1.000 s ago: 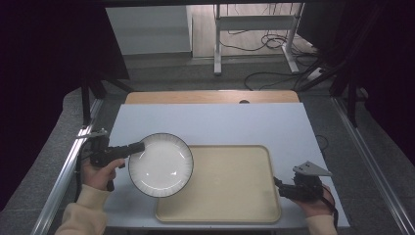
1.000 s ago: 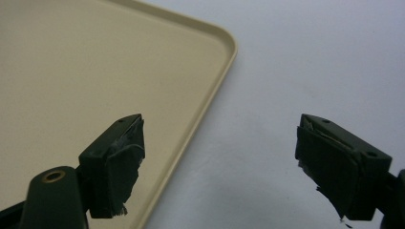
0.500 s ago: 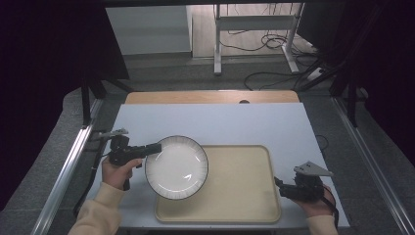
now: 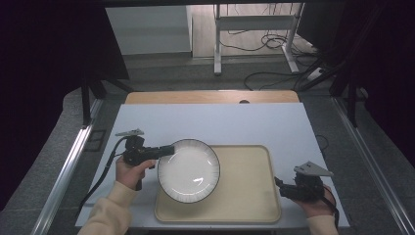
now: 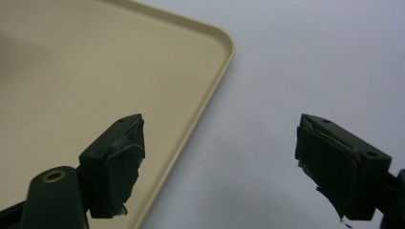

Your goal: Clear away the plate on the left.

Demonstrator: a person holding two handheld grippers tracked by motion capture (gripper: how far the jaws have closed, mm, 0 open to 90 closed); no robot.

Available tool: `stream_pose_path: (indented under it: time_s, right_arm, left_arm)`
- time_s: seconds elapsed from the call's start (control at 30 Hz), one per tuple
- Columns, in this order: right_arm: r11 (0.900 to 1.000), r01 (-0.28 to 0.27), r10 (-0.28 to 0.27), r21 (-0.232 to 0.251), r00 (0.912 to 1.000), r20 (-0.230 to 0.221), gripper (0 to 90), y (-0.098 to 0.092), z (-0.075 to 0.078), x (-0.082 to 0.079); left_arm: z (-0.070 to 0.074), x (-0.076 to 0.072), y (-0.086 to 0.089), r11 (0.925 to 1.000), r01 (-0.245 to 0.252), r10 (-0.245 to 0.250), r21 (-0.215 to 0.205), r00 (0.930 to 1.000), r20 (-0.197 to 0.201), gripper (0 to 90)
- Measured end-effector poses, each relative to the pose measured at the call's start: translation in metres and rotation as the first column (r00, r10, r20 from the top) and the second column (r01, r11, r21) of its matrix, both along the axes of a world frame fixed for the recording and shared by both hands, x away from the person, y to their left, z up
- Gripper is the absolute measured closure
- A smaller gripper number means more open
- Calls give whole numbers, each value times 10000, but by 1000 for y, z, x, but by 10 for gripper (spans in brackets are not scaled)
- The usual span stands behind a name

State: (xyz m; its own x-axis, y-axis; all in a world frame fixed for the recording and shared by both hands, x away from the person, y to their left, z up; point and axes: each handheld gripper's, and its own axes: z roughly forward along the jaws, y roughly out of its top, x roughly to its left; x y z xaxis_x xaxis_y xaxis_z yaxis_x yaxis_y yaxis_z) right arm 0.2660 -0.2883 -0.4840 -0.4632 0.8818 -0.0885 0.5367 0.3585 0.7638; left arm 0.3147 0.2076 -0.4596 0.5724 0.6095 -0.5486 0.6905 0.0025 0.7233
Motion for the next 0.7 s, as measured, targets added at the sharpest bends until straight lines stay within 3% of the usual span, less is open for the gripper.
stream_pose_path:
  time_s: [0.4,0.7]
  right_arm:
    - [10000,4,-4,-7,10000,-41,176,0,-1,0]
    - [10000,34,-34,-20,10000,-58,177,-1,-1,0]
  left_arm:
    - [-7,9,-22,9993,275,-280,-255,9994,-204,806]
    - [-17,14,-44,9979,629,-637,-178,9968,-474,805]
